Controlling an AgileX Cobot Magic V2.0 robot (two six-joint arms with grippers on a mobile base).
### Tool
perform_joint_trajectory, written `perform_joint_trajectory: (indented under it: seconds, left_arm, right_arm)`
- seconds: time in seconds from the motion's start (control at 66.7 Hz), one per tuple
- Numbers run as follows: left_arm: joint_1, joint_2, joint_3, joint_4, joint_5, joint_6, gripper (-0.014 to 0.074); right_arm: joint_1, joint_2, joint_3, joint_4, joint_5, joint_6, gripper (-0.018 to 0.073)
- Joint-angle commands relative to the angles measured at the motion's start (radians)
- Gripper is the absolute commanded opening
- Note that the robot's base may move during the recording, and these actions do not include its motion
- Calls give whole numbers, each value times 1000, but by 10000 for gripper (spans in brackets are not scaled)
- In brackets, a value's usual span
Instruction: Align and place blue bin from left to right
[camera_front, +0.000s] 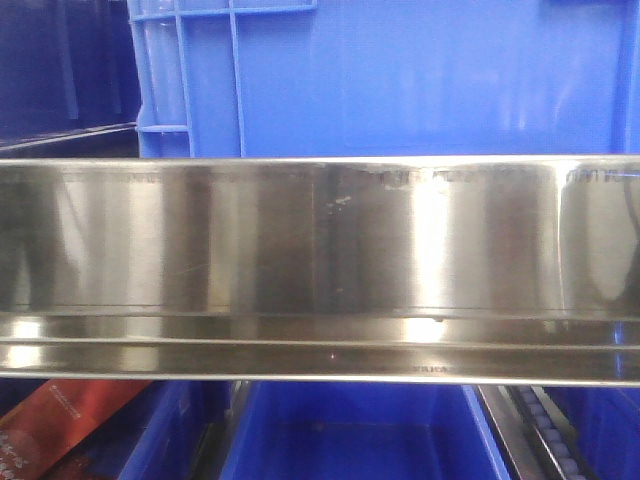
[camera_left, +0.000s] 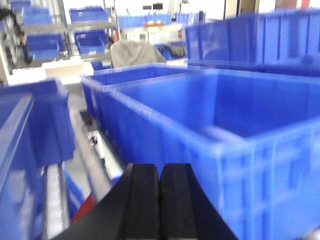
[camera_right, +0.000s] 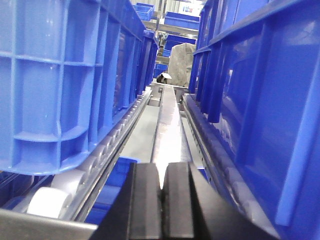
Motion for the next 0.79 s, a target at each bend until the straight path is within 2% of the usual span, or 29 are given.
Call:
perform_joint_trajectory:
  seconds: [0.0, 0.21, 0.3, 0.509, 0.614, 0.734, 0.779]
  left_arm:
    - [74, -97, 80, -132, -54, 108, -111]
    - [174, -275, 257, -198, 2, 108, -111]
    - [239, -329, 325, -227, 4, 108, -111]
    - [380, -389, 439, -226, -37, 110, -111]
    - [406, -412, 509, -226, -104, 122, -111]
    - [406, -463, 566, -229, -211, 122, -111]
    - [406, -475, 566, -244, -166, 122, -111]
  right_arm:
    - [-2, -4, -1, 3, -10, -5, -79]
    - [-2, -4, -1, 3, -10, -5, -79]
    - [-2, -4, -1, 3, -10, -5, -79]
    - [-2, -4, -1, 3, -10, -5, -79]
    - [-2, -4, -1, 3, -10, -5, -79]
    - [-2, -4, -1, 3, -10, -5, -79]
    - [-2, -4, -1, 3, -10, -5, -79]
